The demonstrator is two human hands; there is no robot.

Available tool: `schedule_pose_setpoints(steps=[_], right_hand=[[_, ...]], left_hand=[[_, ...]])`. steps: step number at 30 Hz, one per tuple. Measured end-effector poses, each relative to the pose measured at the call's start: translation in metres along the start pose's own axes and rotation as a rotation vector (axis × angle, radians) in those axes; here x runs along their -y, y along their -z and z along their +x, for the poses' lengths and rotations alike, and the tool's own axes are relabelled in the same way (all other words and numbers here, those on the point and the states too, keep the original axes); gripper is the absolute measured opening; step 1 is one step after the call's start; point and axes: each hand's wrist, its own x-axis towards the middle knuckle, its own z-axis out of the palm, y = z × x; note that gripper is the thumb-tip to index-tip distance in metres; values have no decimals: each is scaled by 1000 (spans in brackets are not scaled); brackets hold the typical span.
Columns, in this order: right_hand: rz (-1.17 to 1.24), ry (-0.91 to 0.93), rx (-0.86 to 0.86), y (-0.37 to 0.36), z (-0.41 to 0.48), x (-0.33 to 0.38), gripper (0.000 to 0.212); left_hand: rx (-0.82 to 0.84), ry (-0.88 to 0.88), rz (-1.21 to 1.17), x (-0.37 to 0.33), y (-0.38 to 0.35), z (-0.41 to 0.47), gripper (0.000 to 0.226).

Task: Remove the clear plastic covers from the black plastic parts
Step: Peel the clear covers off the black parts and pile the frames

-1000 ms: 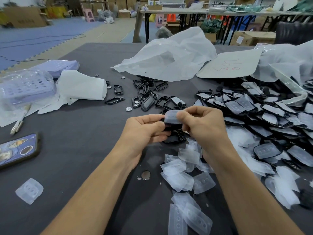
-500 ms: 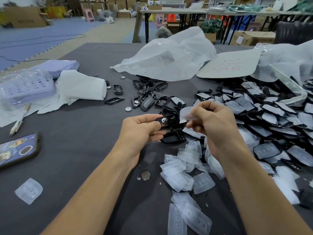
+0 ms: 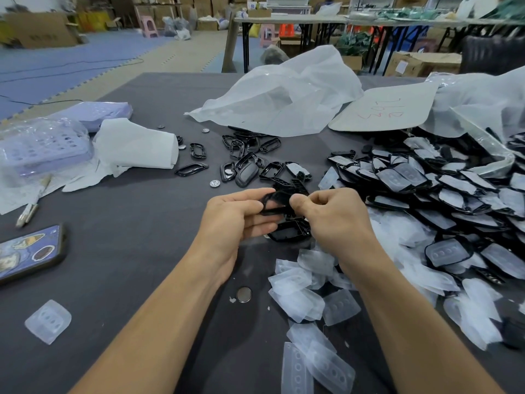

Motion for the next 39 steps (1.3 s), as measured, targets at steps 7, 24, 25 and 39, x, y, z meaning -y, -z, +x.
schedule_pose_setpoints(steps=[7,24,25,39], right_hand=[[-53,50,-127,7,-1,2,28],[-153,35,-170,-3,-5,2,44],[-156,38,-187,-4,-5,3,45],[-302,266,-281,-8,-15,9,38]], left_hand=[[-24,-5,16,5,-1,3,29],[-21,-27,25,5,-2,-1,22],[-7,-21,24,5,-2,0,22],[30,-25,-33,4,1,1,23]])
